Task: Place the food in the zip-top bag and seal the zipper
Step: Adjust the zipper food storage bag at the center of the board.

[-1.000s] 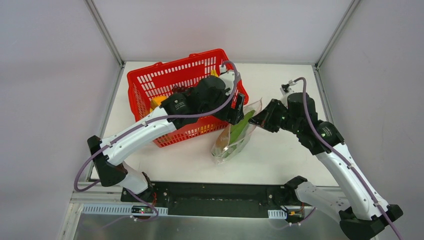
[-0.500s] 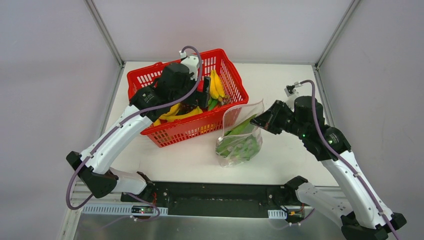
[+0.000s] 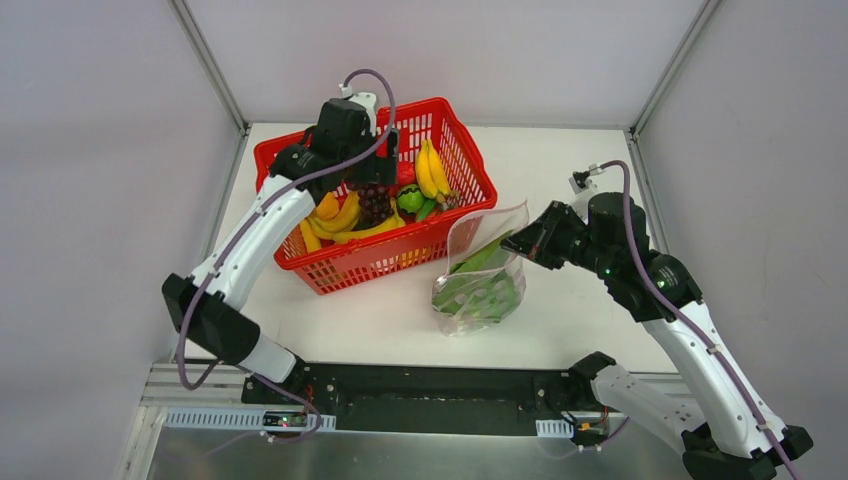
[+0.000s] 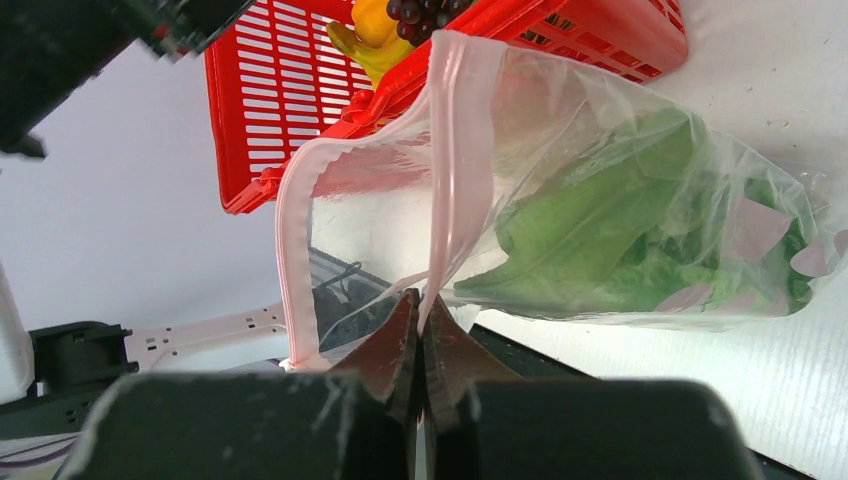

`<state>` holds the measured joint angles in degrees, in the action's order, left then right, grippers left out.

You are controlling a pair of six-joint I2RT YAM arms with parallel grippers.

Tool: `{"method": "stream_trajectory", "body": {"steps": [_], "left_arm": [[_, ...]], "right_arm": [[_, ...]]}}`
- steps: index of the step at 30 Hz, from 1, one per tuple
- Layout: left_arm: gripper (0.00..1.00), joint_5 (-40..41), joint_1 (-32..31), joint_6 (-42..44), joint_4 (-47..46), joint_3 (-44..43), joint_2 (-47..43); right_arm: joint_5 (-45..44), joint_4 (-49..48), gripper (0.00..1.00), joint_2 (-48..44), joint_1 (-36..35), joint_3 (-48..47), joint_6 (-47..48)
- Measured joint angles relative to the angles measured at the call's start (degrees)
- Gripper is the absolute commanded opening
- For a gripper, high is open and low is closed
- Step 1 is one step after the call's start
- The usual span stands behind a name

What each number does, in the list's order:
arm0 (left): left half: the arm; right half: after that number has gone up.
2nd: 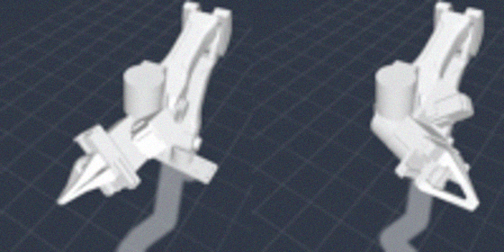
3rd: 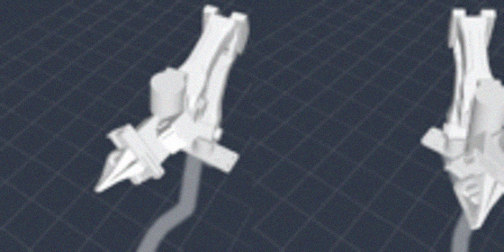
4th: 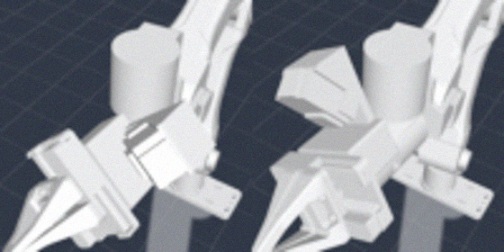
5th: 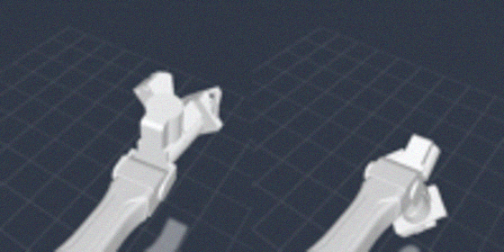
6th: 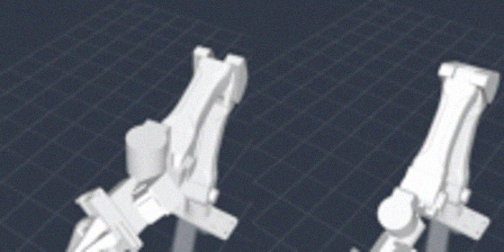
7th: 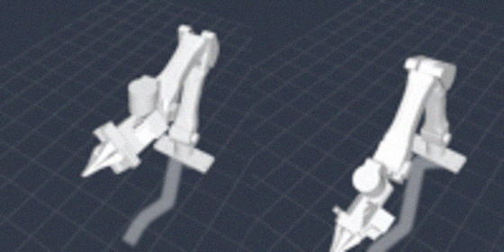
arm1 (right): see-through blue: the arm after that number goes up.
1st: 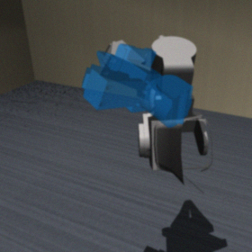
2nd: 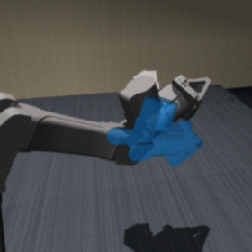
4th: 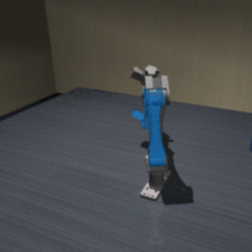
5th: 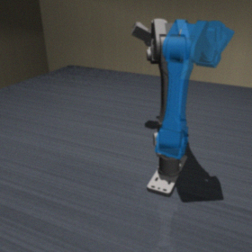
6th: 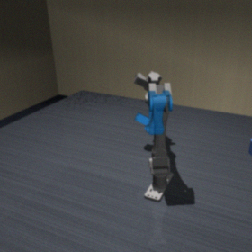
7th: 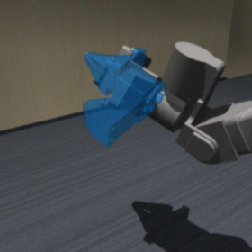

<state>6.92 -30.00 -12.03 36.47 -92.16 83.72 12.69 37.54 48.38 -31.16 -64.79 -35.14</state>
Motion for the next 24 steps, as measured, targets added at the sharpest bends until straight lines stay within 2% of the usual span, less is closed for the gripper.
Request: {"method": "stream_trajectory", "body": {"steps": [3,7,18,22,24], "left_arm": [[0.99,0.04,4.63,-2.03,-1.20,0.28,4.83],[0.99,2.36,7.80,-5.90,-4.33,3.10,9.68],[0.97,10.45,8.87,-20.70,-14.86,7.80,18.23],[0.85,11.67,9.88,-25.31,-17.75,8.76,21.05],[0.72,11.43,10.25,-27.19,-18.73,8.76,22.80]], "right_arm": [[0.00,0.00,0.00,0.00,0.00,0.00,-0.02],[0.04,-0.02,0.00,0.00,0.00,0.00,-0.15],[0.24,-0.09,0.00,0.33,0.00,0.00,-0.37],[0.26,-0.09,0.00,0.33,0.00,0.00,-0.39],[0.28,-0.09,0.00,0.33,0.00,0.00,-0.39]]}}
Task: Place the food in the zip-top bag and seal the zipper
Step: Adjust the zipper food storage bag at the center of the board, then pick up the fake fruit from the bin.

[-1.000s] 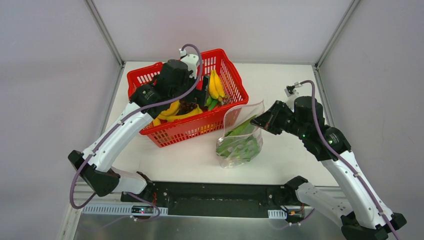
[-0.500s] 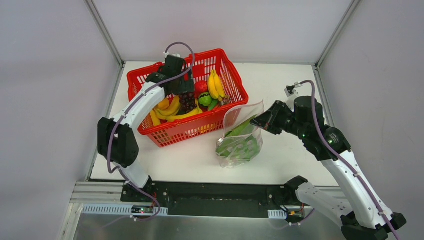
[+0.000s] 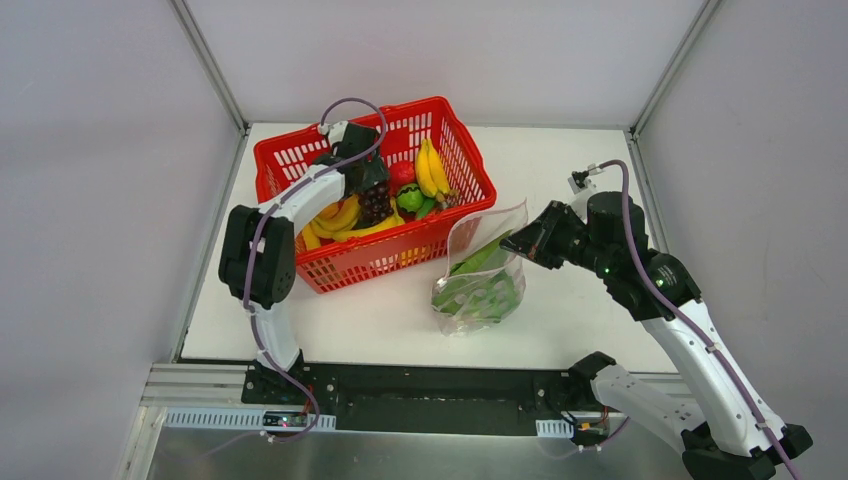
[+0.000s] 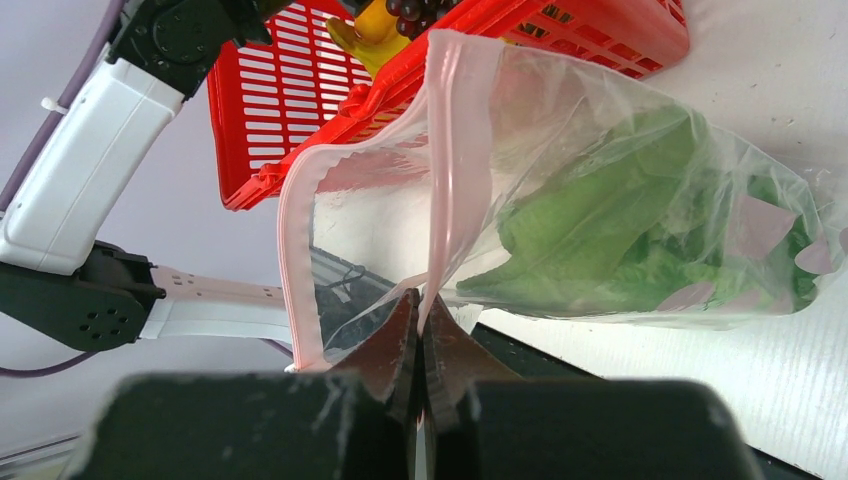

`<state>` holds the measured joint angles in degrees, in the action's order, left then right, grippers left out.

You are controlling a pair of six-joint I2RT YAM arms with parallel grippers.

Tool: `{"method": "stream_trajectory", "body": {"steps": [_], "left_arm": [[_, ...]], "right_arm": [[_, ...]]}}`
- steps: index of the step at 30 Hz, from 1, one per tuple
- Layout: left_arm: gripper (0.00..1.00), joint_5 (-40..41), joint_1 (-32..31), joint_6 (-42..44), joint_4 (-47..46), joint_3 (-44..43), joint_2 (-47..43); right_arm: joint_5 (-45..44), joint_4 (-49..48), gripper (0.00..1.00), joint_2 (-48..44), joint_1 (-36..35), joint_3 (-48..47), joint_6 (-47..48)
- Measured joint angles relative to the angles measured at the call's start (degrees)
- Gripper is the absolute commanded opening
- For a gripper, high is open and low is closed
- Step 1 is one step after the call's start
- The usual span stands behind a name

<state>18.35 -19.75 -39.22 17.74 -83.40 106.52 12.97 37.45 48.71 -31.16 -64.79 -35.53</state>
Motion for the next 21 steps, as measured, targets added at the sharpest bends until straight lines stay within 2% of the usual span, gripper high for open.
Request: {"method": "stream_trajectory", "body": {"steps": [4,5,7,10,17,21], "left_arm": [[0.41,-1.31,0.35,-2.40,-3.02,1.75,1.05],[0.36,-1.51,0.37,-2.54,-4.02,2.75,0.87],[0.17,-2.16,0.37,-3.37,-6.34,4.87,0.44],[0.00,-3.45,0.79,-3.69,-9.84,7.98,-0.72],[0.00,-3.41,0.44,-1.44,-11.10,13.38,-7.61],[0.00,-2.19,-2.14,1.55,-10.34,14.23,-13.31]], "right_arm": [[0.00,0.00,0.00,0.00,0.00,0.02,0.00],[-0.02,0.00,0.00,-0.02,0.00,0.02,-0.02],[0.00,0.00,0.00,-0.02,0.00,0.02,-0.02],[-0.02,0.00,0.00,-0.13,0.00,0.02,-0.02],[0.00,-0.02,0.00,-0.81,0.00,0.52,-0.02],[0.00,-0.11,0.00,-1.07,0.00,0.81,-0.04]]}}
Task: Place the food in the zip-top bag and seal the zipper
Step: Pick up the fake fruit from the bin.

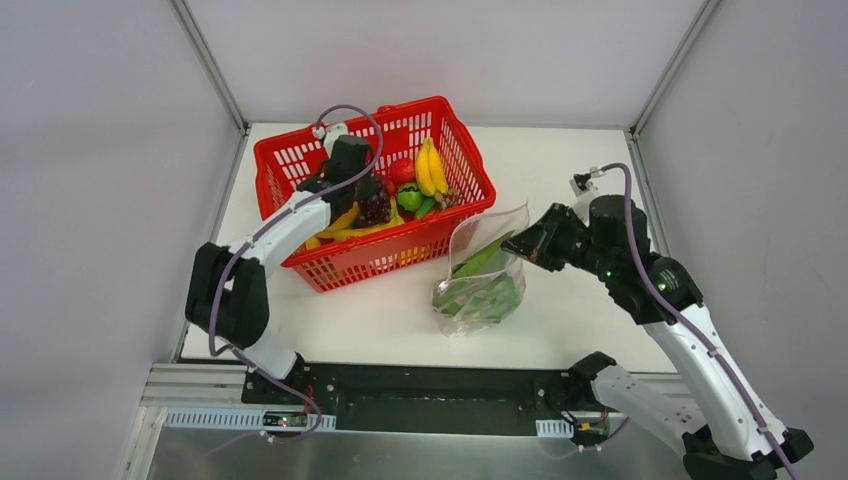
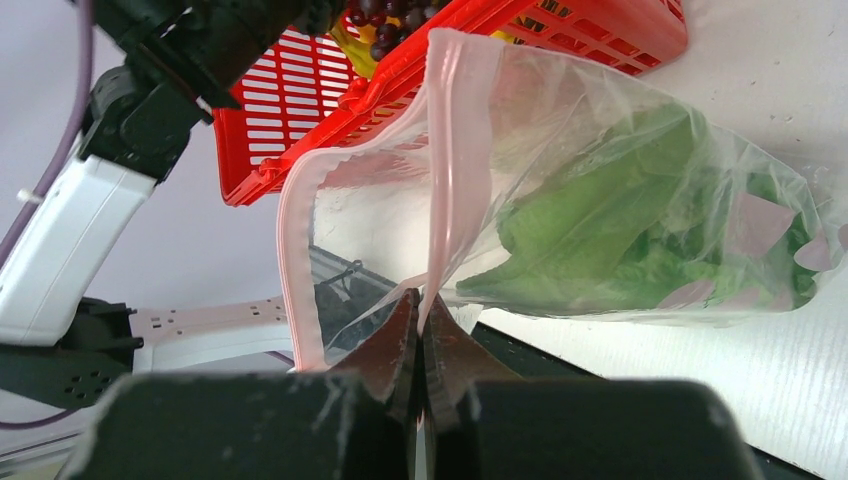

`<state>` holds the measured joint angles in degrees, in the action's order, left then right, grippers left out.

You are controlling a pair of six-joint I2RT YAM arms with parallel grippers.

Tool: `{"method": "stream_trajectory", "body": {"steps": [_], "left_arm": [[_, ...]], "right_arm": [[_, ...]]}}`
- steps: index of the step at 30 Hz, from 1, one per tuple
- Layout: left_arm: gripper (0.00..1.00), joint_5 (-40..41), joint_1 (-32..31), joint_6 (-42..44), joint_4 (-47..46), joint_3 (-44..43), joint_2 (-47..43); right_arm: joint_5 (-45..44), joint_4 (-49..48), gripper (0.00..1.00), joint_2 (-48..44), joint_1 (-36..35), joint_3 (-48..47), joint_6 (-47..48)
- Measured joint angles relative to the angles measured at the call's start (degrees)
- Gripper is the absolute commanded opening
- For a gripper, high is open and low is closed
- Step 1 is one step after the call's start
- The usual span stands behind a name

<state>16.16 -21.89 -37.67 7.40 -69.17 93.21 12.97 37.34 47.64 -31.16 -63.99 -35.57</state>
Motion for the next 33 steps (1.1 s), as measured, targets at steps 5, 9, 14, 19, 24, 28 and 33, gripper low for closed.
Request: {"method": "stream_trajectory", "body": {"steps": [5,9,14,19,24,28,33], "left_arm": [[0.00,2.29,-3.23,3.72,1.77,0.00,-6.27],[0.00,4.35,-4.90,6.01,1.55,1.97,-12.28],[0.00,5.38,-5.99,9.05,2.21,2.01,-19.58],[0.00,4.66,-6.69,11.76,3.28,-0.11,-24.35],[0.00,0.44,-8.61,14.10,4.52,-2.21,-27.41],[0.00,-5.79,-13.03,17.33,5.57,-6.23,-27.76],[0.00,-13.18,-20.94,20.70,4.96,-10.82,-28.09]], "right_arm": [[-0.02,-0.02,0.00,-0.44,0.00,0.07,-0.04],[-0.02,-0.02,0.00,-0.76,0.00,0.09,-0.22],[0.02,-0.28,0.00,-0.87,0.00,0.37,-0.48],[0.37,-0.70,0.00,-1.40,0.00,1.05,-0.98],[0.92,-0.79,0.00,-1.42,0.00,1.07,-1.11],[1.25,-1.14,0.00,-1.42,0.00,1.07,-1.31],[1.25,-1.14,0.00,-1.42,0.00,1.07,-1.51]]}}
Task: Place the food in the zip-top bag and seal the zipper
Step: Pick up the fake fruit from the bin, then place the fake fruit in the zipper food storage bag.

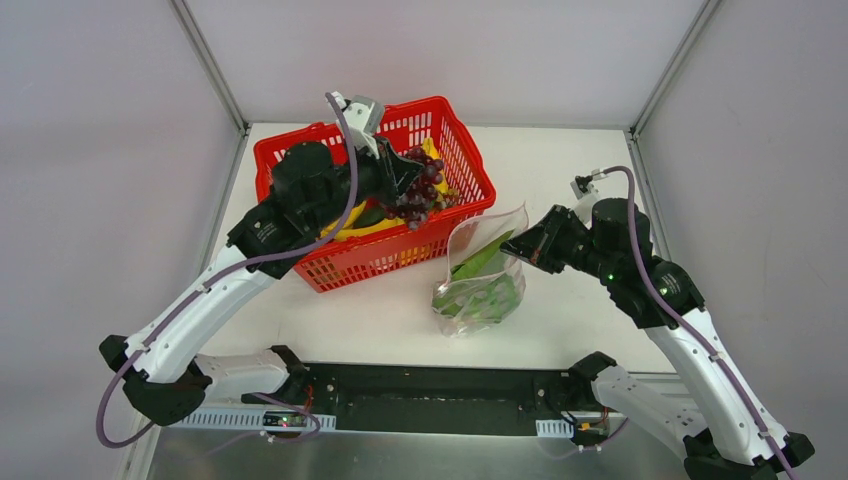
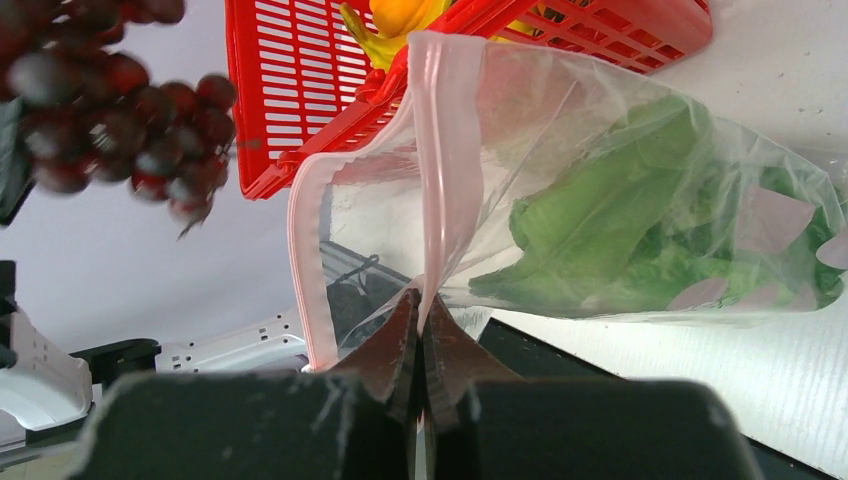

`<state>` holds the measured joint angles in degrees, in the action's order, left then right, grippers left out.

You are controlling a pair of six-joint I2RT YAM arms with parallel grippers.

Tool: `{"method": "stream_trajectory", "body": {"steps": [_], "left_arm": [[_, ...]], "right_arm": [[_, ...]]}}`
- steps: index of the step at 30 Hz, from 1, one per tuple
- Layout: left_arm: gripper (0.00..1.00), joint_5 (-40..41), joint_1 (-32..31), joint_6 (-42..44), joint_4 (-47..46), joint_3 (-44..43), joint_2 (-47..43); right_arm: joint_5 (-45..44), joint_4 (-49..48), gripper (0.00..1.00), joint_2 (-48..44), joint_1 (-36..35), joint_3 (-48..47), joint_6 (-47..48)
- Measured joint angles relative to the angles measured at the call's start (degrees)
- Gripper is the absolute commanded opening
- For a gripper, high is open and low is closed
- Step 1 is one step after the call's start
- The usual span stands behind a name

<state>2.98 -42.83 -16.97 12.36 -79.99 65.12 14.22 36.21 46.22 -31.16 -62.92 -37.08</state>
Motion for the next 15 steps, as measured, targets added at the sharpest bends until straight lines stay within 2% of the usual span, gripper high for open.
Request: {"method": "stream_trajectory", "body": {"steps": [4,10,15], "left_arm": [[0.00,-4.57,-4.55,0.76,-2.49,-1.44,-0.15],[0.00,-8.81,-7.08,-0.22,-7.19,-1.44,-0.13],[0.00,-12.35,-9.62,-2.62,-16.63,0.76,0.17]], "right_arm": [[-0.04,0.00,0.00,-0.07,0.00,0.00,-0.20],[-0.24,-0.39,0.00,-0.90,0.00,0.37,-0.76],[-0.26,-0.76,0.00,-1.09,0.00,0.81,-1.27]]}}
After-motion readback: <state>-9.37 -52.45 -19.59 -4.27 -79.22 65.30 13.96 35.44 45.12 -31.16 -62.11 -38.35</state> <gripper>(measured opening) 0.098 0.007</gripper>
